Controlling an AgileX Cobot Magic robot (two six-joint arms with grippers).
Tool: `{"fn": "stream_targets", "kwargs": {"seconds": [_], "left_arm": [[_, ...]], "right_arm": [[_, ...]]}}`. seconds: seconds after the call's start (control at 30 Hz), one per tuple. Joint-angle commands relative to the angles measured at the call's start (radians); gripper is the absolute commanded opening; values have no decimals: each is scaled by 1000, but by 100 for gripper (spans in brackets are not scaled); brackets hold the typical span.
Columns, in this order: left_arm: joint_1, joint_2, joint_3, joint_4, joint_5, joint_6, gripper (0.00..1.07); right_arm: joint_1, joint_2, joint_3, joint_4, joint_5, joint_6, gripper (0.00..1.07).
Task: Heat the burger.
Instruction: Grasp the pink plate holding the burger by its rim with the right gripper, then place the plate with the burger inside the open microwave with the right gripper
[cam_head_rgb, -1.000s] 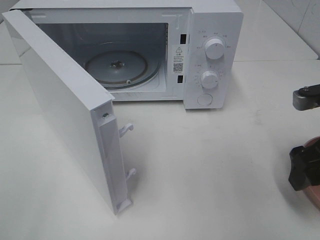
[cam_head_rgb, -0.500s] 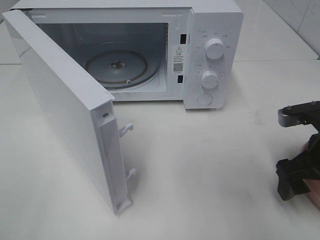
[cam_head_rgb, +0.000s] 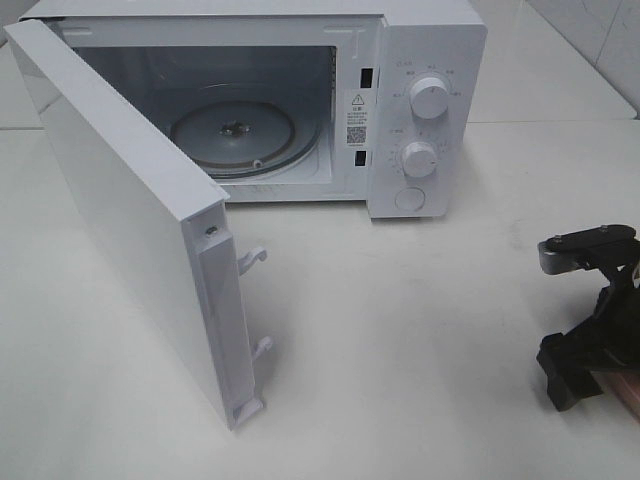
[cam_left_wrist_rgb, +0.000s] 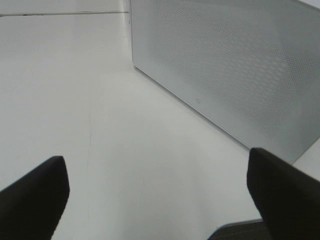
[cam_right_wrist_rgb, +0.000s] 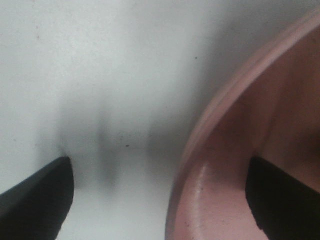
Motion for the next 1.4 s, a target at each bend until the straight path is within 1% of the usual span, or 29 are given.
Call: {"fn": "stream_targets", "kwargs": {"seconds": [0.03, 0.07, 0.1, 0.13, 0.17, 0.2, 0.23, 0.27, 0.3, 0.33, 0.37, 0.4, 0.43, 0.47, 0.5, 0.53, 0.57, 0.97, 1.0, 1.07, 1.13, 1.23, 1.3, 1.4], "left_arm": [[-2, 1, 1, 3, -3, 0, 88], [-2, 1, 1, 3, -3, 0, 88], [-2, 1, 1, 3, -3, 0, 88], [-2, 1, 1, 3, -3, 0, 88], [-2, 1, 1, 3, -3, 0, 88], [-2, 1, 1, 3, -3, 0, 88], [-2, 1, 1, 3, -3, 0, 88], [-2, 1, 1, 3, -3, 0, 88], [-2, 1, 1, 3, -3, 0, 88], [-2, 1, 1, 3, -3, 0, 88], [-2, 1, 1, 3, -3, 0, 88], [-2, 1, 1, 3, -3, 0, 88], [-2, 1, 1, 3, -3, 0, 88], [-2, 1, 1, 3, -3, 0, 88], [-2, 1, 1, 3, -3, 0, 88], [-2, 1, 1, 3, -3, 0, 88], [-2, 1, 1, 3, -3, 0, 88], [-2, 1, 1, 3, -3, 0, 88], [-2, 1, 1, 3, -3, 0, 88], [-2, 1, 1, 3, -3, 0, 88], [-2, 1, 1, 3, -3, 0, 88], [-2, 1, 1, 3, -3, 0, 88], [-2, 1, 1, 3, -3, 0, 88], [-2, 1, 1, 3, -3, 0, 88]], "right_arm": [[-7, 16, 7, 4, -11, 7, 89], [-7, 27, 7, 4, -13, 7, 86], [-7, 30, 7, 4, -13, 7, 81], [-7, 30, 7, 4, -13, 7, 81], [-7, 30, 7, 4, -12, 8, 77], [-7, 32, 7, 4, -7, 16, 68], [-7, 32, 7, 4, -7, 16, 68], [-7, 32, 7, 4, -4, 22, 62], [-7, 32, 7, 1, -3, 31, 51], [-7, 32, 7, 1, -3, 31, 51], [-7, 32, 7, -11, -4, 38, 37], [-7, 32, 7, -20, -3, 46, 29], [-7, 32, 7, -20, -3, 46, 29], [-7, 32, 7, -26, 9, 77, 16], [-7, 32, 7, -26, 9, 77, 16], [-7, 32, 7, -26, 13, 89, 9], [-7, 32, 7, -27, 18, 93, 0], [0, 27, 7, -107, 46, 194, 0], [19, 14, 7, -139, 56, 225, 0], [25, 8, 7, -155, 59, 245, 0], [54, -5, 7, -236, 86, 332, 0], [62, -5, 7, -256, 94, 354, 0], [103, -5, 7, -316, 122, 421, 0], [111, -5, 7, -330, 129, 434, 0]]}}
